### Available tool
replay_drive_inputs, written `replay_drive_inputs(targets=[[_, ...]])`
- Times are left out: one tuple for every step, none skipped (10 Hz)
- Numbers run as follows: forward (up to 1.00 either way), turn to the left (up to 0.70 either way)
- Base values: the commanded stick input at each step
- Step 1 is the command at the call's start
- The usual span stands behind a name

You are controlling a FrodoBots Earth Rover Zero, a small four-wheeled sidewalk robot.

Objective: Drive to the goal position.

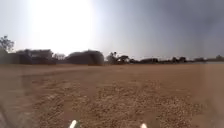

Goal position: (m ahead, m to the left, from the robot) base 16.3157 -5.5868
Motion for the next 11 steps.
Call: replay_drive_inputs(targets=[[0.50, 0.00], [0.50, 0.00], [0.50, 0.00], [0.50, 0.00], [0.50, 0.00], [0.50, 0.00], [0.50, 0.00], [0.50, 0.00], [0.50, 0.00], [0.50, 0.00], [0.50, 0.00]])
